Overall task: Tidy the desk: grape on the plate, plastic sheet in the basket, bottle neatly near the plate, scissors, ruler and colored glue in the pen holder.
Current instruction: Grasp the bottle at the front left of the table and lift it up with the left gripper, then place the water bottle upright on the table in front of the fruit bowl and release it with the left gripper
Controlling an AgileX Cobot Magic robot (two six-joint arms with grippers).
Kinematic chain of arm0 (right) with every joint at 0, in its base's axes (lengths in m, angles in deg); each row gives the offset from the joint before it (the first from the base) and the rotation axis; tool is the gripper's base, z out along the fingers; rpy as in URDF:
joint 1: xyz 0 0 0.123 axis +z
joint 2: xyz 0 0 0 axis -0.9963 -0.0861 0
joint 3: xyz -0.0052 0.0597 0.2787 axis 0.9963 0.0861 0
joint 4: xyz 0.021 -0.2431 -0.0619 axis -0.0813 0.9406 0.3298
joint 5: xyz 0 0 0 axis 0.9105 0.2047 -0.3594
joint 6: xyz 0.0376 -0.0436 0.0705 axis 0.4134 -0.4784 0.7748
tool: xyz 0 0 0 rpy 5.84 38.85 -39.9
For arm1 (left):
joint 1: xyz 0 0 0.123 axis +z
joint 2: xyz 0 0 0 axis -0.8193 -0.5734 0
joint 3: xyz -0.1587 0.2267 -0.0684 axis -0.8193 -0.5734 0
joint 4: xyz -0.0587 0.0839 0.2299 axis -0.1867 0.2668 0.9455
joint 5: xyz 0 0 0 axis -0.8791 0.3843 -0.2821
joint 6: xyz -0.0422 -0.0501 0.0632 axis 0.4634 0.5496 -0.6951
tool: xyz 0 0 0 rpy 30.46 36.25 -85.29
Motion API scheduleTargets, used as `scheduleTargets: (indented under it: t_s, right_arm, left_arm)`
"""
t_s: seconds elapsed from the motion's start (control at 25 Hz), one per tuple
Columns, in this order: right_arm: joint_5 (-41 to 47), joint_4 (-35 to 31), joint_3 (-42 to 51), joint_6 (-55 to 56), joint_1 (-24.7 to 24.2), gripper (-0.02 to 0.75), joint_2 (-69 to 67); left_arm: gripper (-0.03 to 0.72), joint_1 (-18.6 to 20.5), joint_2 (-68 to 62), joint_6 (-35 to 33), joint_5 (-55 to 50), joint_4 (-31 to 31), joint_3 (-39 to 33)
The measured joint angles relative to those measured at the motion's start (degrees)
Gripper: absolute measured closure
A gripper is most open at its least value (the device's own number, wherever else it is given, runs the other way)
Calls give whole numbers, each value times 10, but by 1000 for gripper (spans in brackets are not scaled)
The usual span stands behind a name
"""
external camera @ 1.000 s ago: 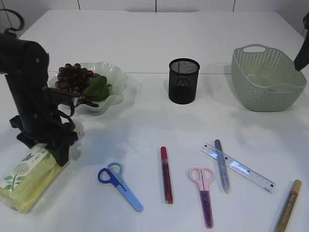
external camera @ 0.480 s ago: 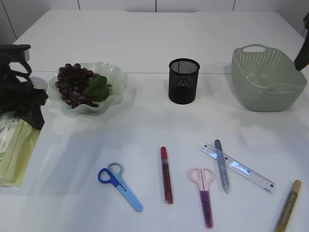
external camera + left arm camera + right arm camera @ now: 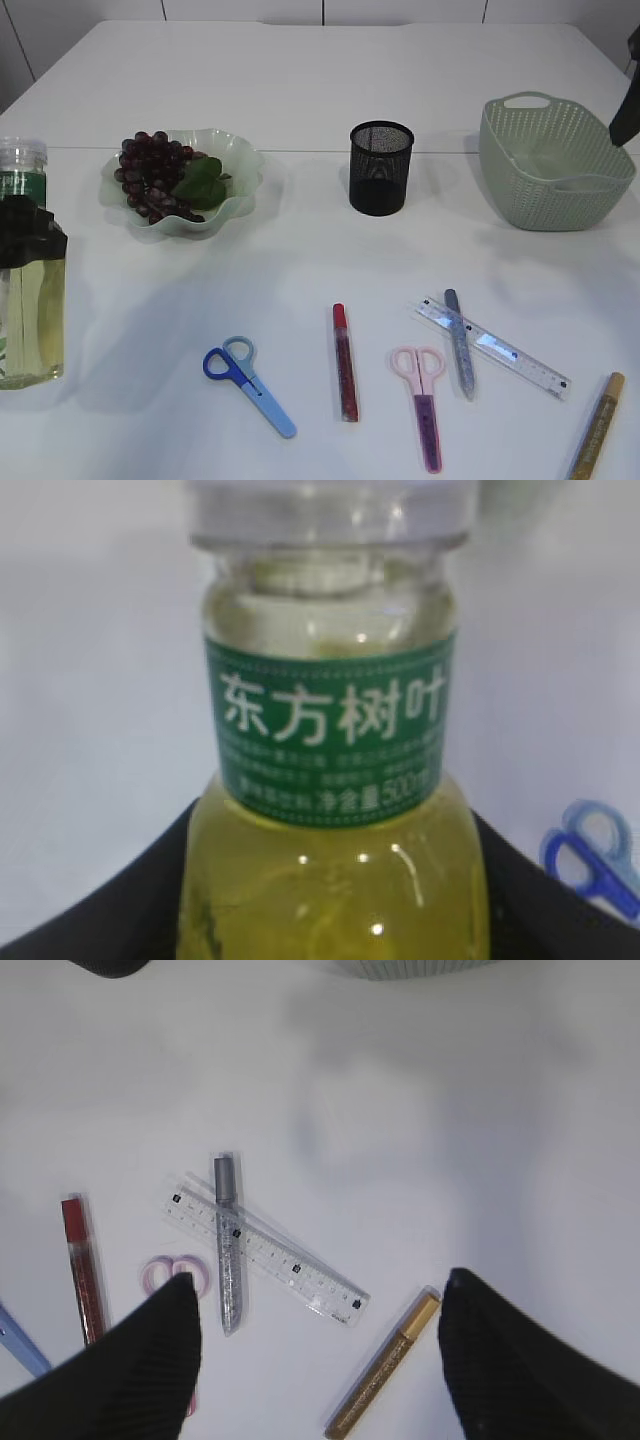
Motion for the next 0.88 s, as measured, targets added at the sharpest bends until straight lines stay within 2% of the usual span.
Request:
scheduleTargets:
  t_s: [0.24, 0.44, 0.88]
  right_arm:
    - [0, 0, 0, 0, 0, 162, 0]
    - [0, 0, 0, -1, 0, 162, 0]
    - [0, 13, 0, -3, 0, 162, 0]
  left_arm:
    - [251, 0, 15, 2, 191, 55, -81]
    - [252, 0, 15, 2, 351, 50, -135]
    - [253, 0, 4, -73, 585, 32, -156]
